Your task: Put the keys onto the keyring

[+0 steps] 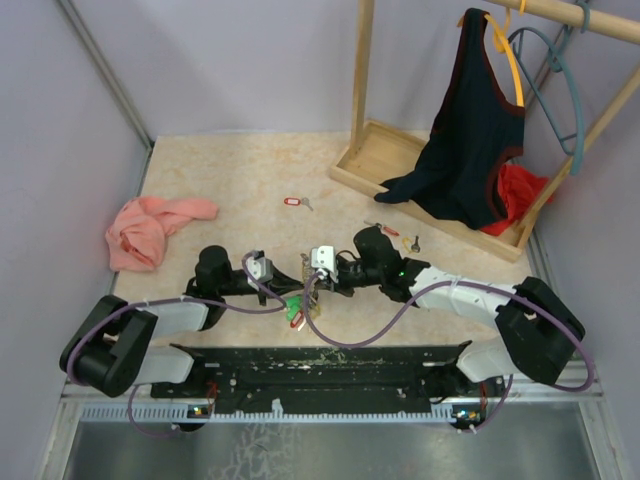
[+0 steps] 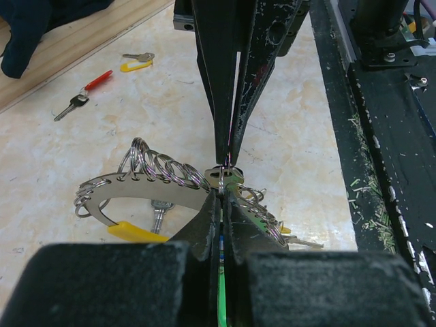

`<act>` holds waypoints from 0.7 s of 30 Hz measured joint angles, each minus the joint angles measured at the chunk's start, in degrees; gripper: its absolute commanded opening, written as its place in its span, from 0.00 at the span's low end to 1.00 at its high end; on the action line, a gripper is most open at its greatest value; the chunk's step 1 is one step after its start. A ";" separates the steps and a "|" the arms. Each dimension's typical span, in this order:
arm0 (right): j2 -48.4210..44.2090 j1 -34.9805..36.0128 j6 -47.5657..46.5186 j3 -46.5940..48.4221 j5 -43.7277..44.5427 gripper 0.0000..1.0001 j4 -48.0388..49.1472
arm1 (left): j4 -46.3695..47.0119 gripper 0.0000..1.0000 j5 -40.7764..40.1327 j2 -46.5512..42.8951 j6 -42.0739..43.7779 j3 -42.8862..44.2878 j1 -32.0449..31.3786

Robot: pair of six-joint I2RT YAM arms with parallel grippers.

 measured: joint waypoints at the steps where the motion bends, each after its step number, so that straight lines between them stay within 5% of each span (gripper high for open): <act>1: 0.00 0.00 0.02 0.00 0.02 0.00 0.07 | 0.00 0.00 0.00 0.02 -0.04 0.00 0.00; 21: 0.00 0.33 0.24 0.00 0.07 0.00 1.99 | 0.02 0.00 0.46 0.50 -0.26 0.09 0.00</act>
